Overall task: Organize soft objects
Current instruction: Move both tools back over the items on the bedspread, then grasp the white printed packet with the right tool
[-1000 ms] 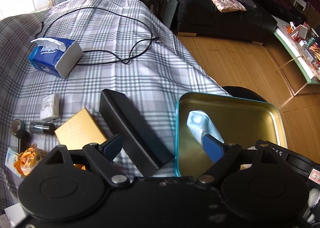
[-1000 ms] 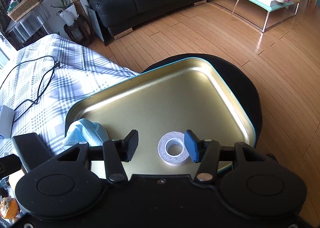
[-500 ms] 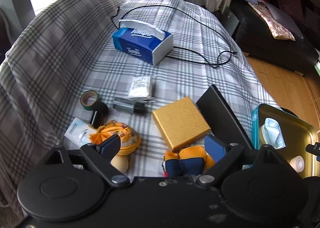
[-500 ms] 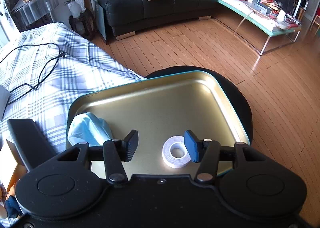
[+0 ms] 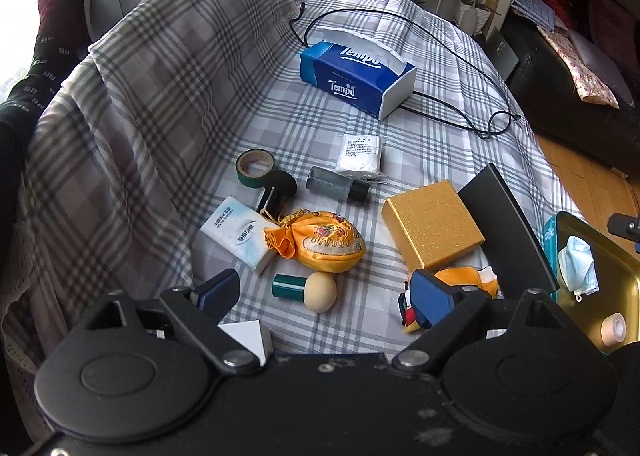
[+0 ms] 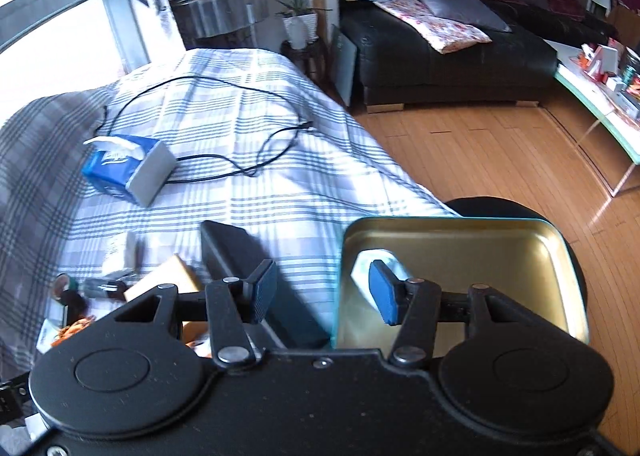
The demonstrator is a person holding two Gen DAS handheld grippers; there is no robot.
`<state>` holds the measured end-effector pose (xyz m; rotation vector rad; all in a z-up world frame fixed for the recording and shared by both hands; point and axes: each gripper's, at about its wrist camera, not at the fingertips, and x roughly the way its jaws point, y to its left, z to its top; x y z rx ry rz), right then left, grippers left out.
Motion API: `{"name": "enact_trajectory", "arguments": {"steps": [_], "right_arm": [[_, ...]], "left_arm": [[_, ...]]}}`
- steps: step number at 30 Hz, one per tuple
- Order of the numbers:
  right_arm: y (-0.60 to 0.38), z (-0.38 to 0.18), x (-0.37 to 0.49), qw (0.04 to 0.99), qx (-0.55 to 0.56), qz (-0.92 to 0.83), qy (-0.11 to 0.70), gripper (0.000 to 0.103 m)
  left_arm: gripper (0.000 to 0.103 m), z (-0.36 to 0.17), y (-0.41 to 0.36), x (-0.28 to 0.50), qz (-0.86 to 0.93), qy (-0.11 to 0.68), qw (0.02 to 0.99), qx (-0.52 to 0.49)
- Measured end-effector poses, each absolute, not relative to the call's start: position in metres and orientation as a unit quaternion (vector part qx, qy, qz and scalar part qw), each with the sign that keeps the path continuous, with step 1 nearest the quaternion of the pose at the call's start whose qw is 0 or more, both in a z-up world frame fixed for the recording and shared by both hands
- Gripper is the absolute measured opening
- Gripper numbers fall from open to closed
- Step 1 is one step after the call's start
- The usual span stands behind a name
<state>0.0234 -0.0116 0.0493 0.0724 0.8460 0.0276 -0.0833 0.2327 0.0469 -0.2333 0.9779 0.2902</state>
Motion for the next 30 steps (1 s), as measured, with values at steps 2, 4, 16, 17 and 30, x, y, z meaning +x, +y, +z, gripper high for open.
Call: {"name": "enact_trajectory", "arguments": {"steps": [2, 4, 16, 17, 30], "right_arm": [[0.007, 0.052, 0.026, 0.909, 0.027, 0.039, 0.414, 0.052], [0.025, 0.051, 0.030, 0.906, 0.020, 0.061, 0.418, 0.052], [0.120, 0.033, 0.054, 0.892, -0.037, 0.140, 0.429, 0.052], [0.126, 0.030, 0.058, 0.889, -0.043, 0.144, 0.432, 0.052], [0.187, -0.007, 0.102, 0.851, -0.100, 0.185, 0.481, 0.052]], "left_arm": [[0.092, 0.047, 0.236, -0.086, 0.140, 0.466, 0.866, -0.116], [0.093, 0.044, 0.240, -0.088, 0.142, 0.465, 0.865, -0.125], [0.093, 0.019, 0.258, -0.090, 0.152, 0.486, 0.839, -0.190], [0.093, 0.018, 0.258, -0.091, 0.155, 0.486, 0.839, -0.190], [0.093, 0.000, 0.234, -0.089, 0.129, 0.509, 0.836, -0.157]]}}
